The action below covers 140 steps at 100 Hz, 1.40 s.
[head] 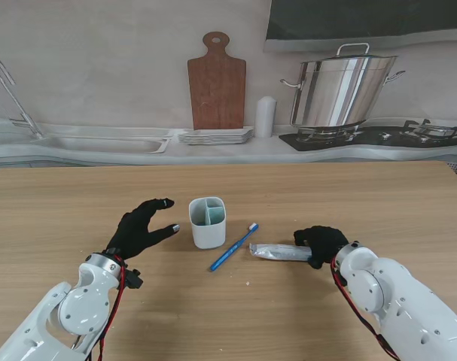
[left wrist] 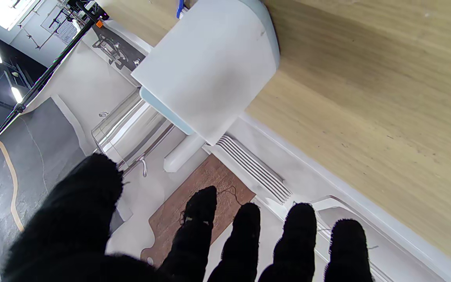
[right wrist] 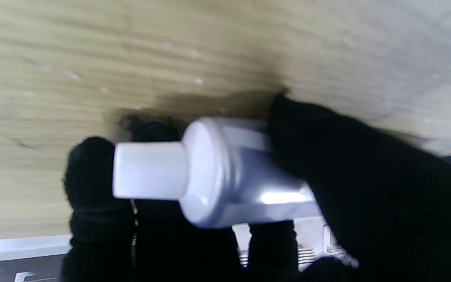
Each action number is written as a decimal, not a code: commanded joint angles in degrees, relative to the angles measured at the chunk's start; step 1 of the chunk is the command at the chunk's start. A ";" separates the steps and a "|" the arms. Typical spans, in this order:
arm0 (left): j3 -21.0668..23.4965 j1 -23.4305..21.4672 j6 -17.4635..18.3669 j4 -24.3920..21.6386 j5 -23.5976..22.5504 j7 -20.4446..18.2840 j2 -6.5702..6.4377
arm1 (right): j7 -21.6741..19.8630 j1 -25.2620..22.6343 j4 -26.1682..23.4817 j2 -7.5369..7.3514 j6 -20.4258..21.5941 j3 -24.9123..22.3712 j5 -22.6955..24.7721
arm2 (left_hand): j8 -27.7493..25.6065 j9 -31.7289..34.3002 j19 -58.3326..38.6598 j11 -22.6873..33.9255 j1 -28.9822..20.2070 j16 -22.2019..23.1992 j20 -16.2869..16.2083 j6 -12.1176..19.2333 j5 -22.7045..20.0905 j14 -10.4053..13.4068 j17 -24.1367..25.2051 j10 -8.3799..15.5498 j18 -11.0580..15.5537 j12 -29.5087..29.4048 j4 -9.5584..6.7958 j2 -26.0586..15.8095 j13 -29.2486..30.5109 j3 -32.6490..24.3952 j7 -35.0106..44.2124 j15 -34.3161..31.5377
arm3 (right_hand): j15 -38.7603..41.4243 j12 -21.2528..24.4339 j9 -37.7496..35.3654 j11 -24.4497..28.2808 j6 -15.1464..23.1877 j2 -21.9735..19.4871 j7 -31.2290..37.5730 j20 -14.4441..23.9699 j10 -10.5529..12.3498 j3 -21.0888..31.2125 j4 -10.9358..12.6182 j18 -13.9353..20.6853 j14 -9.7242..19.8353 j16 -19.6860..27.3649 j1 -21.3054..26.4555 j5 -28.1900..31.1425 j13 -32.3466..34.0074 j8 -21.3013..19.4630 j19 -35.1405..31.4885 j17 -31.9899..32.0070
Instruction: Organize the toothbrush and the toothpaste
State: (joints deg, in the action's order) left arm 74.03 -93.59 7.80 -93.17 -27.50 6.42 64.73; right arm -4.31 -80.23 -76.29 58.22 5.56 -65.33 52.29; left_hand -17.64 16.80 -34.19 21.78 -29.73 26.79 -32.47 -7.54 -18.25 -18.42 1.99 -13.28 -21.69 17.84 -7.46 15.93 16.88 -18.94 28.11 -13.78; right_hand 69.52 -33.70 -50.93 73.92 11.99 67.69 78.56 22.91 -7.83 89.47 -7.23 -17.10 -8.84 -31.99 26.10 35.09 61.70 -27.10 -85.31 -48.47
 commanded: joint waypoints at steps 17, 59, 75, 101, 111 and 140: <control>0.13 -0.34 0.19 -0.53 0.20 -0.95 0.20 | -3.15 -2.09 2.75 0.58 -0.28 1.72 0.23 | -0.80 0.97 -0.58 0.64 -1.74 0.85 -0.58 1.16 -1.75 -0.55 0.52 0.80 -0.42 0.47 0.59 -1.12 1.21 -0.86 0.45 -0.59 | 14.92 -4.24 -9.27 9.51 11.14 13.20 6.31 1.98 2.92 0.46 -9.24 0.04 12.96 -0.53 18.07 18.89 10.36 -20.72 -7.74 -12.37; 1.01 -1.46 1.00 -1.56 -0.20 -0.34 0.23 | -3.21 -5.57 -2.27 1.20 -0.25 -3.24 -1.93 | -0.98 1.23 -0.78 0.74 -1.81 0.91 -0.49 1.16 -1.89 -0.49 0.49 0.80 -0.45 0.51 0.77 -1.15 1.32 -1.15 0.65 -0.72 | 25.73 -5.19 -13.24 14.85 9.61 16.08 7.56 14.80 -3.95 0.47 6.94 5.61 16.53 -12.29 27.45 30.88 13.17 -28.74 -17.89 -17.41; 1.34 -1.96 1.37 -1.80 -0.37 -0.06 0.25 | -2.28 -7.71 -5.40 2.17 -3.80 -5.43 -6.46 | -0.99 1.19 -0.82 0.72 -1.54 0.92 -0.45 1.19 -1.67 -0.39 0.50 0.84 -0.44 0.50 0.88 -1.04 1.30 -1.05 0.60 -0.73 | 26.86 -5.66 -14.18 15.30 7.96 16.71 8.13 15.37 -5.25 0.48 9.84 6.14 16.38 -13.00 27.80 31.24 13.12 -29.14 -19.40 -17.58; 2.42 -2.76 2.33 -2.69 -0.76 -0.02 0.16 | -0.25 -11.49 -13.40 4.10 -9.50 -9.41 -16.27 | -0.91 1.38 -0.73 0.76 -1.22 0.88 -0.35 1.05 -0.78 -0.49 0.60 0.92 -0.49 0.55 1.10 -1.06 1.42 -0.56 0.35 -0.68 | 27.17 -5.96 -14.10 15.09 6.82 16.08 8.27 15.96 -5.97 0.48 9.79 4.41 15.32 -12.62 28.15 31.25 13.05 -29.33 -19.43 -17.55; 3.03 -3.01 2.85 -2.99 -1.81 -0.34 -0.02 | 0.62 -12.57 -16.73 4.71 -10.99 -10.44 -19.38 | -0.88 1.63 -1.05 0.81 -0.83 0.93 -0.45 1.03 -0.24 -0.33 0.23 0.92 -0.63 0.59 1.23 -1.12 1.82 -0.15 0.26 -0.81 | 27.22 -6.03 -14.09 15.05 6.68 15.92 8.27 16.28 -6.07 0.48 9.67 4.24 15.34 -12.58 28.01 31.16 13.04 -29.37 -19.43 -17.60; 3.64 -3.91 3.51 -4.83 1.57 -0.41 0.32 | 2.42 -12.51 -24.59 6.31 -15.68 -9.64 -29.12 | -0.56 3.64 -1.69 1.32 -0.14 1.25 -0.86 1.13 1.85 -0.55 -0.14 0.77 -1.37 0.98 1.05 2.48 3.35 -0.31 -0.41 -1.28 | 27.00 -6.59 -13.34 14.93 5.87 14.77 8.40 17.68 -6.11 0.48 8.79 3.53 15.10 -12.24 27.35 30.03 13.07 -29.85 -18.65 -17.67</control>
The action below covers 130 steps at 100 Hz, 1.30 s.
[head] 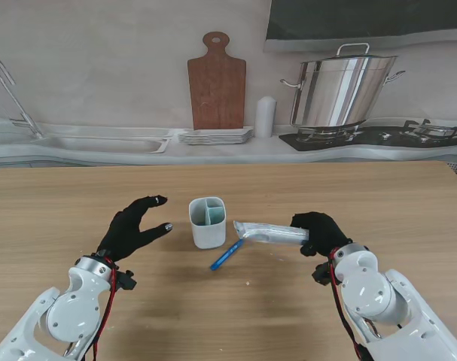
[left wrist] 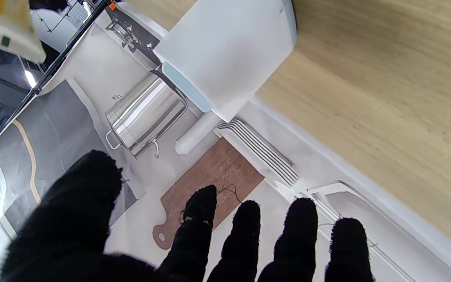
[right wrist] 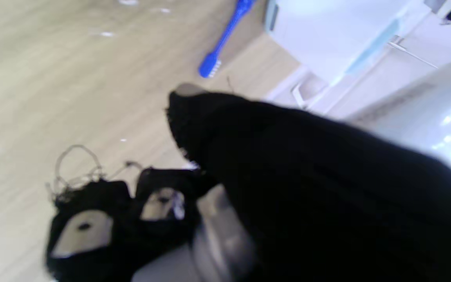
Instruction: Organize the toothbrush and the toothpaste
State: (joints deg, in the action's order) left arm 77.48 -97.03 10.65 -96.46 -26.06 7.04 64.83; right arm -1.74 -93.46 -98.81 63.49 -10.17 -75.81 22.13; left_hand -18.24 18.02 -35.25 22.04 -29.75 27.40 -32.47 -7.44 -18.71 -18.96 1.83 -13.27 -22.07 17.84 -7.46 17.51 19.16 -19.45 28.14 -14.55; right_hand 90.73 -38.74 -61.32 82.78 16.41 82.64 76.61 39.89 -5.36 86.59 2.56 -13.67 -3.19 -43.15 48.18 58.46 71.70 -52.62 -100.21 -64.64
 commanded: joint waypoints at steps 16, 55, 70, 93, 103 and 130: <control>0.26 -0.66 1.53 -2.99 0.84 -1.56 0.19 | 1.71 2.94 -4.44 1.89 -1.91 3.61 -1.81 | 0.00 5.31 -5.66 2.58 1.23 3.05 -4.31 1.50 3.08 -0.12 -0.86 0.78 -1.24 3.01 0.72 3.06 3.68 -0.87 -0.04 -2.95 | 5.51 -1.69 -2.71 5.99 1.09 -0.70 10.46 0.92 -8.46 3.36 -1.79 0.23 9.44 -0.84 4.56 5.78 3.11 -4.70 -3.57 -1.55; -2.66 0.30 2.31 -6.31 9.91 -7.94 -0.39 | 7.25 9.62 -5.64 4.04 -6.39 12.82 -2.93 | 1.83 19.48 -42.85 11.97 1.87 23.92 -17.67 -10.43 4.97 -2.20 -18.19 -1.32 1.99 12.33 7.88 11.00 22.24 1.13 -2.91 -27.51 | 5.07 -1.82 -2.13 5.70 0.94 -1.82 10.66 0.88 -8.10 3.36 -3.03 0.34 9.57 -0.39 3.49 4.09 3.18 -5.35 -3.31 -1.55; -4.71 1.29 3.42 -6.32 13.25 -8.16 -0.16 | 8.09 11.05 -5.34 4.52 -7.28 15.25 -2.97 | 1.60 21.49 -45.34 13.94 3.07 26.94 -19.83 -11.45 5.02 -1.79 -21.18 -0.93 2.52 13.76 9.18 13.03 25.05 -1.00 -2.32 -31.25 | 4.78 -1.91 -1.82 5.54 0.95 -2.03 10.76 0.74 -8.02 3.36 -3.52 0.39 9.59 -0.22 3.07 3.76 3.20 -5.45 -3.12 -1.53; -7.76 3.61 4.76 -4.76 17.11 -3.60 1.39 | 8.38 11.80 -4.49 5.00 -7.03 17.82 -4.87 | 0.08 23.30 -47.47 16.20 5.52 28.45 -21.41 -9.09 5.24 -1.33 -23.94 0.16 2.56 14.50 10.72 15.68 27.37 -6.39 0.78 -34.57 | 4.18 -1.70 -1.64 5.22 1.16 -1.94 10.69 0.38 -7.37 3.36 -4.60 0.17 9.43 0.20 2.18 3.59 3.24 -5.47 -2.65 -1.46; -8.70 4.24 5.16 -4.71 18.21 -2.86 1.71 | 8.35 12.00 -4.15 5.07 -6.98 18.55 -5.15 | -0.66 24.74 -48.58 17.24 5.68 28.90 -21.95 -8.27 4.35 -1.13 -25.60 0.37 2.74 14.91 10.88 15.60 28.92 -6.85 2.32 -36.10 | 3.98 -1.60 -1.60 5.20 1.18 -1.95 10.61 0.22 -7.33 3.36 -5.02 -0.01 9.29 0.36 2.01 3.45 3.26 -5.47 -2.45 -1.42; -11.11 6.56 5.63 -4.03 19.66 -0.83 2.54 | 7.94 12.16 -3.51 4.98 -5.54 19.84 -5.10 | -7.34 34.59 -58.40 22.72 4.74 26.91 -17.66 -5.56 -0.98 -1.22 -37.71 0.78 2.99 15.22 10.14 14.13 39.56 -8.32 14.30 -43.80 | 3.22 -1.26 -1.33 4.99 1.52 -2.17 10.00 -0.17 -7.00 3.36 -7.20 -0.29 8.88 0.63 0.27 2.30 3.35 -5.38 -2.00 -1.31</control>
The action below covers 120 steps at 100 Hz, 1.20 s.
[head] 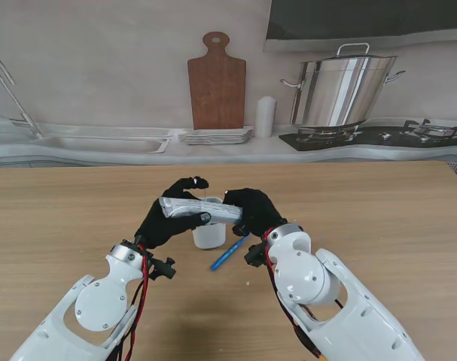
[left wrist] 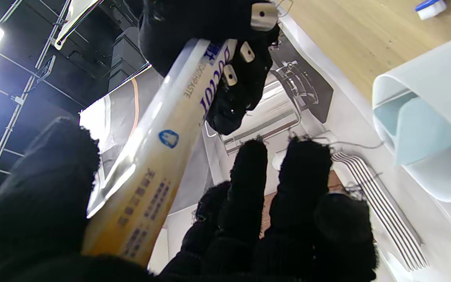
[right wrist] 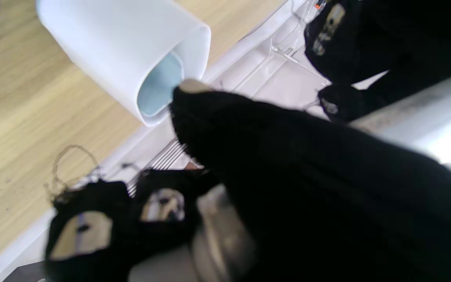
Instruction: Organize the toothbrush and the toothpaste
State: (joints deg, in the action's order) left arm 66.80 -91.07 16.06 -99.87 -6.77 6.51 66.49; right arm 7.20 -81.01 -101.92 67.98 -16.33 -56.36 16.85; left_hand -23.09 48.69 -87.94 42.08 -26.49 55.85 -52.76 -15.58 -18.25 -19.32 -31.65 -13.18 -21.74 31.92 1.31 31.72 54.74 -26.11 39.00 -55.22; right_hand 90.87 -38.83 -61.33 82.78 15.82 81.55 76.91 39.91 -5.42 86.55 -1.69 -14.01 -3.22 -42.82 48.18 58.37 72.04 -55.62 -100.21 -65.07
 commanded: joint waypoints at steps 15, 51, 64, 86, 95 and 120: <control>-1.67 1.95 0.89 -0.05 0.79 1.47 1.48 | -1.63 -0.69 -0.28 0.24 1.79 0.83 0.22 | -9.66 11.16 -15.07 6.93 -0.77 -4.26 10.82 5.16 -5.33 -0.19 -14.04 1.78 3.98 0.47 0.67 -0.92 12.58 -6.97 15.25 -8.67 | 2.52 -1.19 -0.96 4.86 1.79 -1.78 9.15 -0.47 -7.15 3.40 -5.01 -0.14 8.58 0.00 -0.73 0.70 3.12 -2.21 -1.75 -0.84; -3.60 3.79 1.04 -0.13 0.61 6.27 2.91 | -2.99 -1.35 0.41 -0.26 4.15 1.66 0.40 | -16.15 23.26 -29.43 14.95 -16.41 -10.87 23.18 9.71 -11.54 3.03 -29.96 3.47 7.39 -0.72 2.23 -1.40 18.03 -11.31 37.65 -26.90 | 0.40 -1.88 -0.34 3.97 1.74 -4.37 7.56 -1.43 -7.28 3.40 -9.60 -0.52 7.72 -2.41 -4.58 -2.02 3.43 1.38 -0.94 -0.71; -3.83 4.22 1.20 -0.30 1.46 5.67 2.86 | -3.41 -1.45 0.44 -0.43 4.60 1.61 0.50 | -19.02 27.74 -32.03 20.16 -19.54 -14.10 17.52 7.88 -14.50 8.72 -30.76 4.35 12.39 0.44 -0.54 4.35 18.20 -17.85 40.63 -35.53 | -2.46 -3.65 0.91 1.62 1.82 -9.49 7.84 -3.09 -7.23 1.26 -12.88 -1.34 6.31 -1.91 -10.51 -5.94 3.49 8.87 0.65 -0.32; -3.75 4.83 0.82 -0.87 2.22 2.52 2.14 | -4.19 -1.77 0.58 -0.71 5.45 1.49 0.57 | -24.94 28.67 -32.04 24.75 -24.79 -15.68 10.65 4.15 -15.35 10.09 -31.23 1.31 12.99 1.45 -5.28 8.24 18.16 -25.16 42.04 -39.47 | -8.70 -3.49 5.07 -2.95 2.46 -12.30 5.96 -9.13 -7.20 -2.80 -16.47 -7.37 0.78 0.69 -16.29 -12.13 0.58 16.43 6.75 1.39; -3.88 5.17 0.98 -0.91 2.67 2.23 2.13 | -4.01 -2.02 0.73 -0.70 5.84 1.41 0.59 | -26.82 28.89 -32.03 26.47 -24.91 -15.93 7.05 2.78 -15.83 10.54 -31.50 0.74 13.37 0.94 -6.90 8.54 18.16 -27.27 42.22 -40.96 | -12.72 -1.96 7.17 -5.95 2.29 -12.56 5.03 -11.18 -8.19 -3.75 -17.87 -8.47 -2.63 1.22 -18.08 -14.91 -1.87 23.29 7.56 3.30; -3.67 5.82 0.17 -1.48 3.63 1.44 2.06 | -3.87 -2.94 0.78 -0.95 7.56 0.31 1.22 | -29.83 28.02 -32.04 27.74 -25.26 -16.38 5.68 2.40 -14.72 11.35 -31.57 0.65 13.50 0.49 -6.62 7.06 18.15 -26.85 41.93 -41.27 | -19.72 6.36 15.39 -15.50 -7.01 -20.67 -7.16 -11.31 -9.40 -6.84 -6.87 -5.81 -7.32 2.69 -27.62 -20.05 -7.21 30.15 6.08 7.50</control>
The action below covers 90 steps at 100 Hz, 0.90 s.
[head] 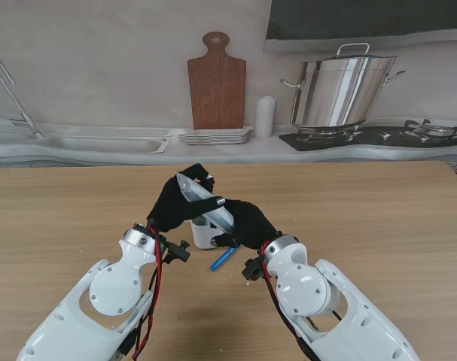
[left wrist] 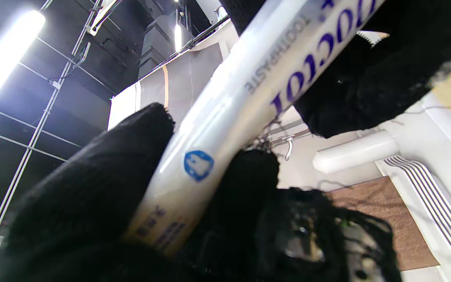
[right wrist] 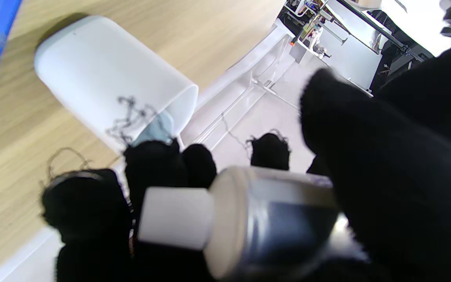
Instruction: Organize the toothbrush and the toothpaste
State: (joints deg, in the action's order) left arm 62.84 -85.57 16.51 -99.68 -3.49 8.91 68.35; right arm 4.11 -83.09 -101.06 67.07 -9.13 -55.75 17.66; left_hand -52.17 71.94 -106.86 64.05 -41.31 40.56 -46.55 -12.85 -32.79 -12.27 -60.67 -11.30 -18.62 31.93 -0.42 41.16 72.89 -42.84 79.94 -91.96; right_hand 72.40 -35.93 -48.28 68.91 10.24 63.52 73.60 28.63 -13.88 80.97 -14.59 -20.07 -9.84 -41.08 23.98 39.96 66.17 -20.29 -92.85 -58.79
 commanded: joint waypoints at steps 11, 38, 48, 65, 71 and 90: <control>0.46 0.62 -0.66 -1.83 0.44 -1.35 0.12 | -0.62 -1.39 -0.22 -0.18 1.02 -1.09 1.16 | -1.48 4.69 -13.12 5.92 -10.37 -1.17 -0.58 -0.26 -0.07 4.41 -2.54 -1.16 10.38 0.39 -4.85 -2.56 0.00 -10.07 0.86 -4.54 | -7.81 7.23 5.93 -6.52 -5.30 -3.39 -9.90 0.07 -1.34 -1.72 6.53 -3.06 -2.85 3.41 -5.54 -3.48 -6.11 -6.10 2.41 8.09; 0.44 1.44 -1.30 -1.65 0.65 -2.30 -0.04 | -0.50 -1.61 0.19 -0.31 2.56 -2.14 1.51 | -3.00 4.63 -13.12 6.31 -10.41 -1.31 -0.63 -0.32 -0.22 4.63 -2.54 -1.02 10.38 0.16 -5.04 -2.74 0.00 -10.53 0.38 -4.73 | -25.45 11.53 13.98 -17.80 -13.17 -5.02 -20.87 -0.61 -2.54 -2.72 6.33 -6.36 -7.26 9.03 -8.31 -7.93 -18.70 -0.75 13.53 25.71; 0.56 1.67 -1.37 -1.69 0.60 -2.59 -0.11 | -0.16 -1.65 0.45 -0.30 3.18 -2.36 1.91 | -3.35 4.75 -13.12 6.43 -10.46 -1.33 -0.65 -0.40 -0.26 4.74 -2.55 -1.00 10.40 0.11 -5.12 -2.80 0.01 -10.71 0.41 -4.81 | -28.64 12.02 17.71 -19.36 -12.59 -5.91 -20.91 -1.46 -2.70 -3.42 6.27 -6.02 -7.57 10.08 -10.00 -11.39 -23.52 -0.79 16.32 30.35; 1.38 1.96 -2.01 -2.17 -0.03 -3.14 -0.33 | 0.31 -2.14 0.67 -0.36 4.00 -3.46 2.48 | -4.02 4.72 -13.12 6.70 -10.33 -1.38 -0.81 -0.50 -0.20 4.87 -2.58 -0.86 10.55 0.06 -5.26 -2.94 0.01 -10.96 0.40 -4.96 | -30.31 12.12 24.63 -19.53 -12.41 -9.34 -19.93 -1.78 -3.51 -5.67 6.73 -5.02 -8.21 10.57 -12.49 -17.29 -31.77 -1.06 19.04 37.64; 1.72 2.08 -2.32 -2.31 -0.36 -3.27 -0.40 | 0.32 -2.39 0.65 -0.45 4.15 -4.02 2.90 | -4.17 4.69 -13.12 6.75 -10.27 -1.39 -0.90 -0.49 -0.22 4.91 -2.58 -0.84 10.54 0.03 -5.29 -2.91 0.01 -10.99 0.35 -5.01 | -31.29 12.38 27.35 -19.82 -12.50 -11.04 -19.79 -2.09 -3.66 -6.71 6.94 -4.73 -8.56 11.02 -13.54 -19.74 -35.29 -0.99 20.63 40.92; 3.27 2.74 -3.72 -2.47 -2.29 -3.80 -0.72 | -0.24 -3.42 0.85 -0.96 5.95 -6.32 4.29 | -4.64 4.62 -13.12 6.95 -10.09 -1.43 -1.14 -0.24 -0.18 4.99 -2.59 -0.56 10.52 -0.02 -5.32 -2.96 0.00 -11.03 0.21 -5.12 | -37.55 14.46 35.84 -22.29 -10.52 -19.35 -19.52 -4.89 -2.62 -13.18 8.49 -2.53 -8.62 15.29 -17.28 -29.92 -45.95 0.40 28.00 52.10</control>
State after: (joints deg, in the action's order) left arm 65.21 -83.49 13.36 -100.76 -5.26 6.01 67.80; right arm 4.81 -85.69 -100.42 66.56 -4.01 -61.42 21.49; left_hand -55.93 71.94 -106.95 64.92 -41.88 39.85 -47.00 -13.02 -32.74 -12.27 -60.73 -11.30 -18.62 31.93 -0.42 41.16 72.90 -43.12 79.86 -92.66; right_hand 36.70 -22.59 -15.31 48.05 -1.97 46.67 53.96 24.91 -16.56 70.35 -9.63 -24.11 -18.35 -27.79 9.27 13.96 22.94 -20.63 -67.07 -9.71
